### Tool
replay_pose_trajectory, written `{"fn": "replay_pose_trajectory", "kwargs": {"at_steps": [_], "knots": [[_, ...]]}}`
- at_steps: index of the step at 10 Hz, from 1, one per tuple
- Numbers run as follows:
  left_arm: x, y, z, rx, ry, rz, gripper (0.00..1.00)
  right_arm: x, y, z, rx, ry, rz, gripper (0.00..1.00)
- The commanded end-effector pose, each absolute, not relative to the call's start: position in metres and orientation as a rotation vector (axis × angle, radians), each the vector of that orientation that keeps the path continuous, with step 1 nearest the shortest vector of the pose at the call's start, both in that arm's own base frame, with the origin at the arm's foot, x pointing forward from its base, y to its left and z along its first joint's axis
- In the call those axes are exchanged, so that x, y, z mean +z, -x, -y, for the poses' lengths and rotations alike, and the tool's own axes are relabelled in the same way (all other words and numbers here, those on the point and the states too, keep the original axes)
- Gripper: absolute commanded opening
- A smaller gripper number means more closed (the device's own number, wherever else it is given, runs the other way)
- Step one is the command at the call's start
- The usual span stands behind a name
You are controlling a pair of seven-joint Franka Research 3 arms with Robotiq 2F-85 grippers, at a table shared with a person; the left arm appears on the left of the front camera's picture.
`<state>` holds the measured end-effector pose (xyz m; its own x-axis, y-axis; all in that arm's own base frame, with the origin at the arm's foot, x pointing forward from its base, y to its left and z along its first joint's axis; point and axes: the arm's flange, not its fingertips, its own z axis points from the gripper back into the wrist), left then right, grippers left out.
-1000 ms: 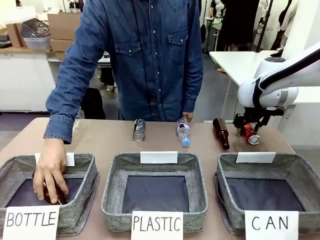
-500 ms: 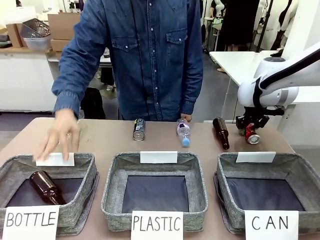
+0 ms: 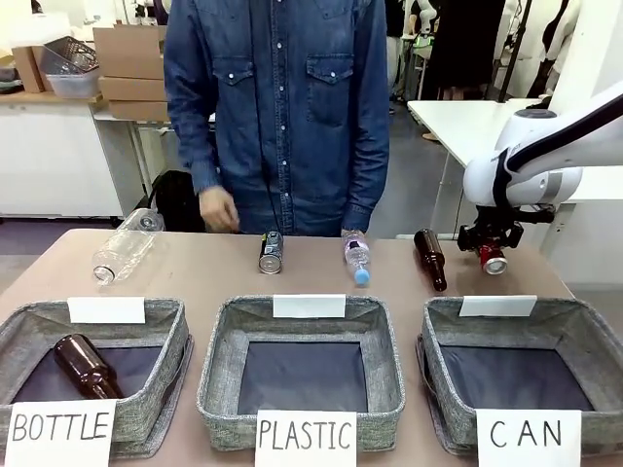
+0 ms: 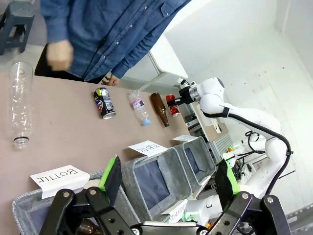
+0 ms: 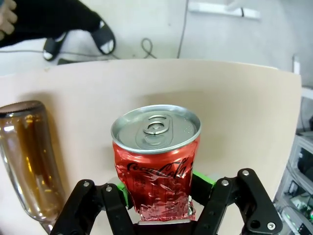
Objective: Sort the can waste into the basket.
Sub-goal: Pick up the can waste from the table and place it in the right Fabric basket.
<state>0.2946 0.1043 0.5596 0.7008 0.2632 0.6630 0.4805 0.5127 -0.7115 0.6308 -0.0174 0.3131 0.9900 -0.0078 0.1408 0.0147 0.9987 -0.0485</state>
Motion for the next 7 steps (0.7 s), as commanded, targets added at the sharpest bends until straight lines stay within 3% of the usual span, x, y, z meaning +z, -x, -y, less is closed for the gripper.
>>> {"fn": "replay_pose_trajectory", "kwargs": {"at_steps": [1, 4, 7], "knots": [[0.56, -0.297, -0.103, -0.169, 1.062, 0.845, 1.0, 0.32, -0.63, 0.016, -0.038, 0.094, 0.156, 0.24], [0.56, -0.297, -0.103, -0.169, 1.062, 0.845, 1.0, 0.353, -0.609, 0.031, -0.054, 0.05, 0.151, 0.24], [0.56, -0.297, -0.103, -0.169, 1.062, 0.845, 1.0, 0.433, -0.517, 0.068, -0.021, -0.073, 0.049, 0.24]]}}
